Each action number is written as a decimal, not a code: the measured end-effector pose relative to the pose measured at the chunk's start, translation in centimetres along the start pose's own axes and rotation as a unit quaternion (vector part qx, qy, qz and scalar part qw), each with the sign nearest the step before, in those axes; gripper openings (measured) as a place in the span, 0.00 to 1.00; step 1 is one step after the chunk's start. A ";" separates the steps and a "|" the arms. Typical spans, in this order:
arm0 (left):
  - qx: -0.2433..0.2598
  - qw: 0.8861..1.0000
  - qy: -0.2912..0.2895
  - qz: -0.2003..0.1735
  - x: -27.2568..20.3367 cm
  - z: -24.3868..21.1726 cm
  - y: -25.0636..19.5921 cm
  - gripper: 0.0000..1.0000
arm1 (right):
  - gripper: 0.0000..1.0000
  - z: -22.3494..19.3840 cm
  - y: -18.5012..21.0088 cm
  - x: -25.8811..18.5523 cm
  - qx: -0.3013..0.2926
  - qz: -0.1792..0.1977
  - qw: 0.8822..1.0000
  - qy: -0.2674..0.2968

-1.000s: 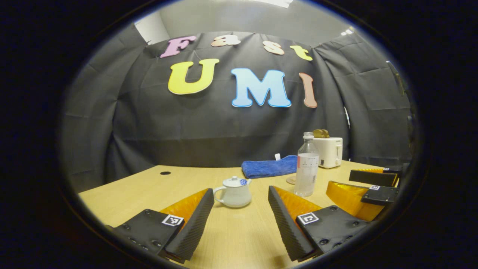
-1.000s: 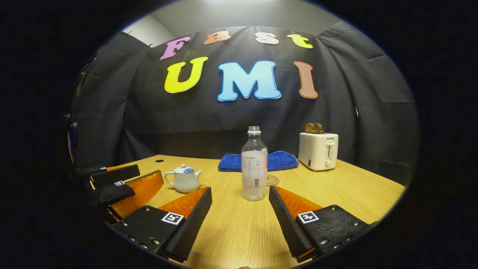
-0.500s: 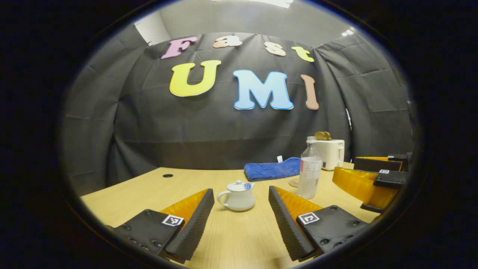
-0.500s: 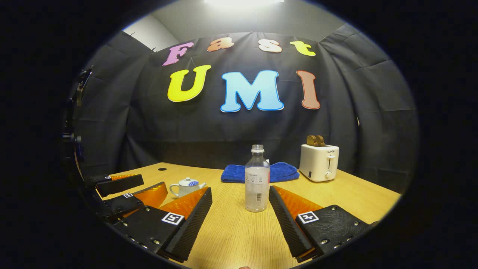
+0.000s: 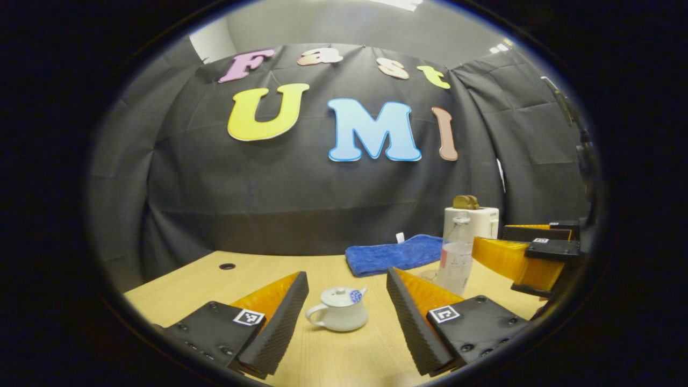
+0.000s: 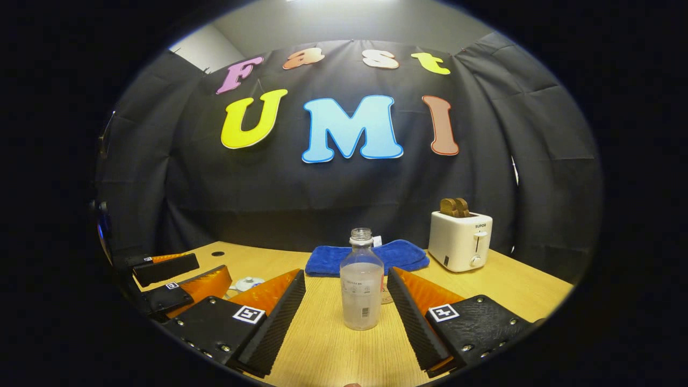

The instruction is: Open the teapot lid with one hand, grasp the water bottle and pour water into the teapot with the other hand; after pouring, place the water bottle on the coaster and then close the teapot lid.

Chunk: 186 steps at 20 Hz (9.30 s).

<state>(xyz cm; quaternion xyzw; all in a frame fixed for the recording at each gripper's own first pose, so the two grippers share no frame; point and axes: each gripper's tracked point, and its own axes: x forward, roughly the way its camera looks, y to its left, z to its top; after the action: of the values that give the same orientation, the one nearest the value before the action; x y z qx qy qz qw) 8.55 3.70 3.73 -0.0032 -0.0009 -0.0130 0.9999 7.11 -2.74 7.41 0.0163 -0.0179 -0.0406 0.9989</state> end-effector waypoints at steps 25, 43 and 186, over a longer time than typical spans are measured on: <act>-0.002 0.995 0.094 -0.041 9.7 -7.0 0.9 0.79 | 0.95 -7.1 -2.1 8.1 0.014 -0.038 0.995 0.096; 0.037 0.996 0.078 -0.012 9.7 -6.7 1.2 0.23 | 0.95 -8.4 -2.1 8.2 0.020 -0.038 0.992 0.117; -0.154 0.988 0.015 0.024 6.9 -5.7 17.4 0.17 | 0.73 3.0 9.0 12.2 -0.893 -0.072 0.424 -0.132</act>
<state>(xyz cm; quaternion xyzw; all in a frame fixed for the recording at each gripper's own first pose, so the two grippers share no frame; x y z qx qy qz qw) 15.95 20.91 -2.02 -0.1571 0.0164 0.0108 0.9874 19.91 5.09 11.17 -0.8893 -0.1017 -0.1070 0.4328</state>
